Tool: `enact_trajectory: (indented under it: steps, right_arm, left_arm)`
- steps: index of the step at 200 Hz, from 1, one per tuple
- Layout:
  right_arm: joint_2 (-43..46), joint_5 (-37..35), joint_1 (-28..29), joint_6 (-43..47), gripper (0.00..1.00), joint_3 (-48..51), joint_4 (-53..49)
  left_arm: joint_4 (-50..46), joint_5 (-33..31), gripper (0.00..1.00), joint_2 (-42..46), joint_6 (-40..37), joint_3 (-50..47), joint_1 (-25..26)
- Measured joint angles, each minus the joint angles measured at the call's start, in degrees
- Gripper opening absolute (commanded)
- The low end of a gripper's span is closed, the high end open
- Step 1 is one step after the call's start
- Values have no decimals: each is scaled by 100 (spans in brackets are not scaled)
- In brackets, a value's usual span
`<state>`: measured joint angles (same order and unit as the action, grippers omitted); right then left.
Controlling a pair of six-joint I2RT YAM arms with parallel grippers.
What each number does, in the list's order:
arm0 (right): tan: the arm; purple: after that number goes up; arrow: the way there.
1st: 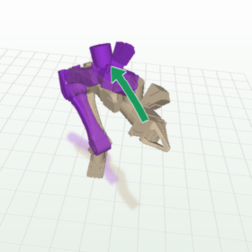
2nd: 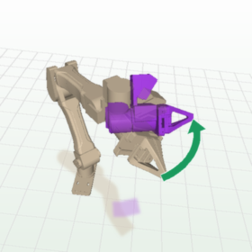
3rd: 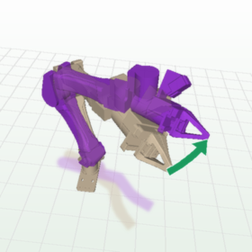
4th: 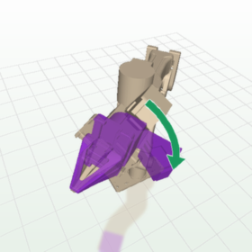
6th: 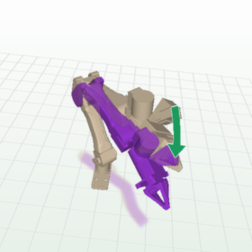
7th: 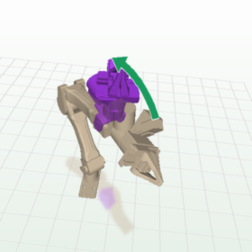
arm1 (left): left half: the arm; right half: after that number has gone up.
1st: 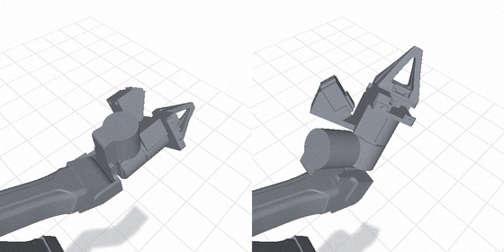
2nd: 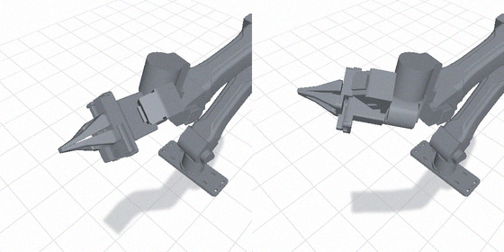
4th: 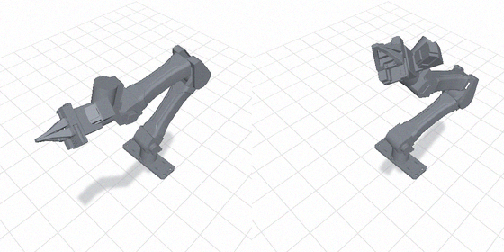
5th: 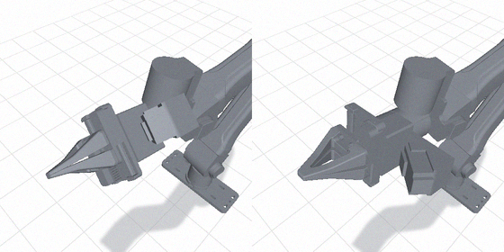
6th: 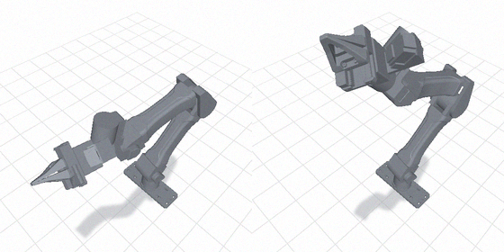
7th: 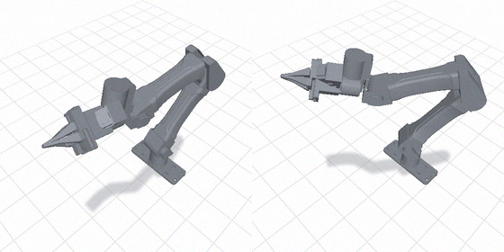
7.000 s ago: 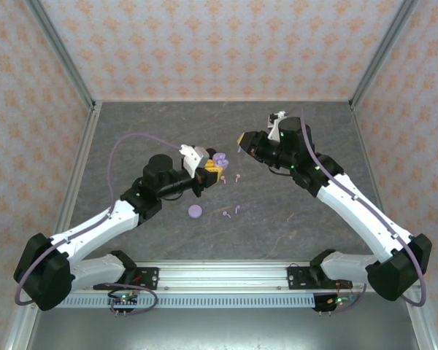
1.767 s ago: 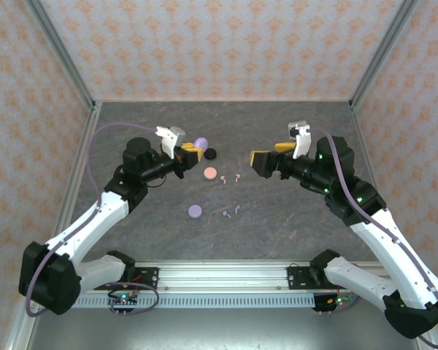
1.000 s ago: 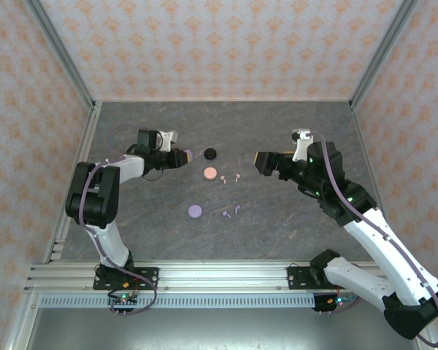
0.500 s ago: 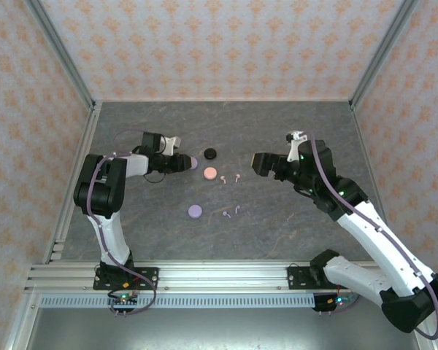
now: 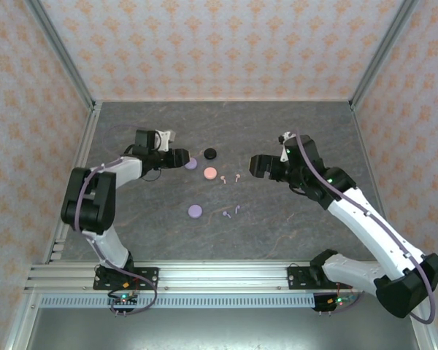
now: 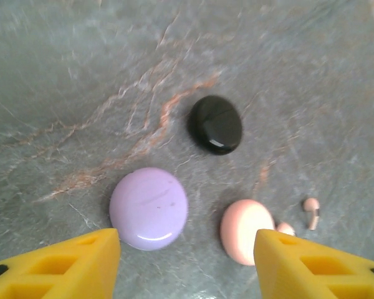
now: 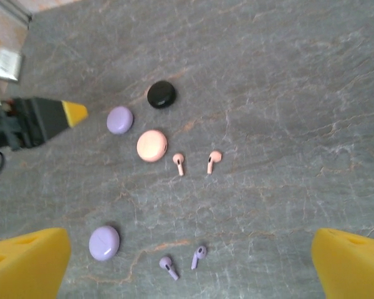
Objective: Insert the wireless bluetooth earbuds into the charging case
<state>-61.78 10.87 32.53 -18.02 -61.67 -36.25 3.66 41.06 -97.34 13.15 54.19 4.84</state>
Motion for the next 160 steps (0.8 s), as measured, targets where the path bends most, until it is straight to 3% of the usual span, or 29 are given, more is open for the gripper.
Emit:
enact_trajectory:
  steps: [33, 68, 127, 160]
  right_arm:
    - [-511, -205, 647, 0, 100, -33, -61]
    - [-1617, -385, 1486, 48, 97, -428, -144]
    - [-4140, -549, 2839, 627, 91, -2312, -815]
    - [-5184, -643, 3191, 1104, 90, -3084, -1167]
  left_arm:
    - [48, -361, 67, 1163, 109, -400, 0]
    - [-46, -962, 78, 2356, 245, -723, 0]
    - [-608, -2194, 90, 3818, 350, -960, -42]
    - [-946, -2660, 92, 4210, 343, -1058, -90]
